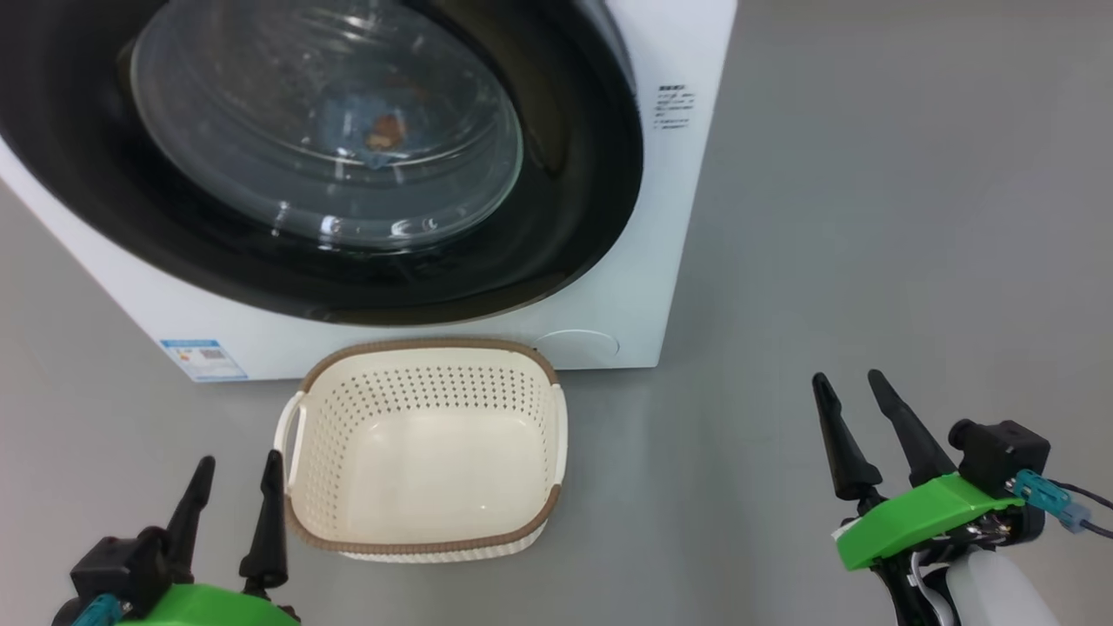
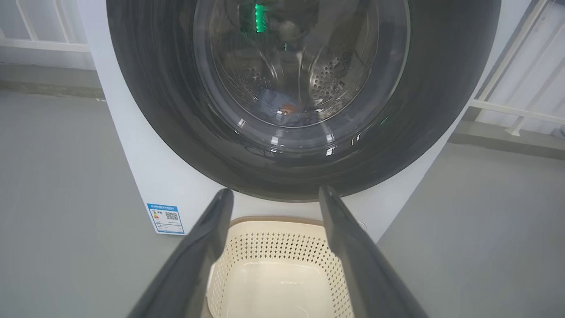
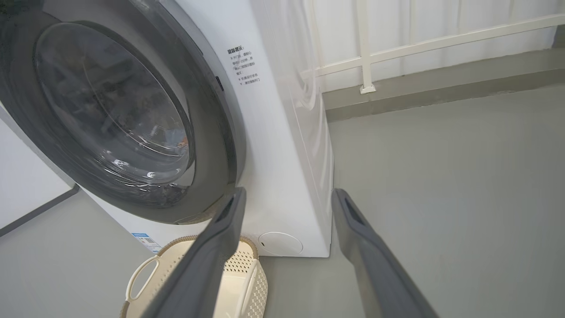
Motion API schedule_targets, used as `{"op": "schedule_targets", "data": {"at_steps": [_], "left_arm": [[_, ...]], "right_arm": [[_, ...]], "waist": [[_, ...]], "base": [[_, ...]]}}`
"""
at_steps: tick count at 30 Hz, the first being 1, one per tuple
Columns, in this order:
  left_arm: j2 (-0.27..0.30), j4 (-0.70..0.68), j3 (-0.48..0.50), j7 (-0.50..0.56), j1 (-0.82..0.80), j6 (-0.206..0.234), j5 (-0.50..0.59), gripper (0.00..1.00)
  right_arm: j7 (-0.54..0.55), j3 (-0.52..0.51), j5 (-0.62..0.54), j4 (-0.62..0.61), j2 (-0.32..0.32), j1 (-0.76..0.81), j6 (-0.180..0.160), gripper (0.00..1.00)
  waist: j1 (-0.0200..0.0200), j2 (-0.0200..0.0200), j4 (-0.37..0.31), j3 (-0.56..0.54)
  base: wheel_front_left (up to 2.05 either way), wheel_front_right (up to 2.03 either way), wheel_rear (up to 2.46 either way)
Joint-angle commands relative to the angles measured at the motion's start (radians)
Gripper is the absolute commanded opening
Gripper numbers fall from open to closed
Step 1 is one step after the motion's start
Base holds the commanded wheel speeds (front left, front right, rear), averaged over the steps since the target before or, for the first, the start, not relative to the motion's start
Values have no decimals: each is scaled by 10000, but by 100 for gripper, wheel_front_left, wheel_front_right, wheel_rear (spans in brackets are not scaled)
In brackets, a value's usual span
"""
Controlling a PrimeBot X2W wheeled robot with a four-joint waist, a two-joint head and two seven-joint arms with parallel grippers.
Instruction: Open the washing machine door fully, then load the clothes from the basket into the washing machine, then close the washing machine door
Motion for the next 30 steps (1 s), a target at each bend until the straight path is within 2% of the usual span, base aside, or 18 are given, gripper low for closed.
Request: {"op": "schedule_targets", "data": {"at_steps": [1,12,30], "left_arm": [[300,-163,456,-63,-5,-25,127,100],[220,-162,671,-63,473,-25,283,100],[189,-301,677,-63,733,-25,264,100]], "right_arm": [[-48,88,26,-326,-76,160,-15,100],[-48,-255,39,-654,-253,908,-15,100],[-48,-792,5,-968,-68,1619,-15,100]], "waist": [[0,0,-273,-247],[0,0,-462,-570],[0,0,-349,-628]], "base": [[0,0,0],[0,0,0],[0,0,0]]}}
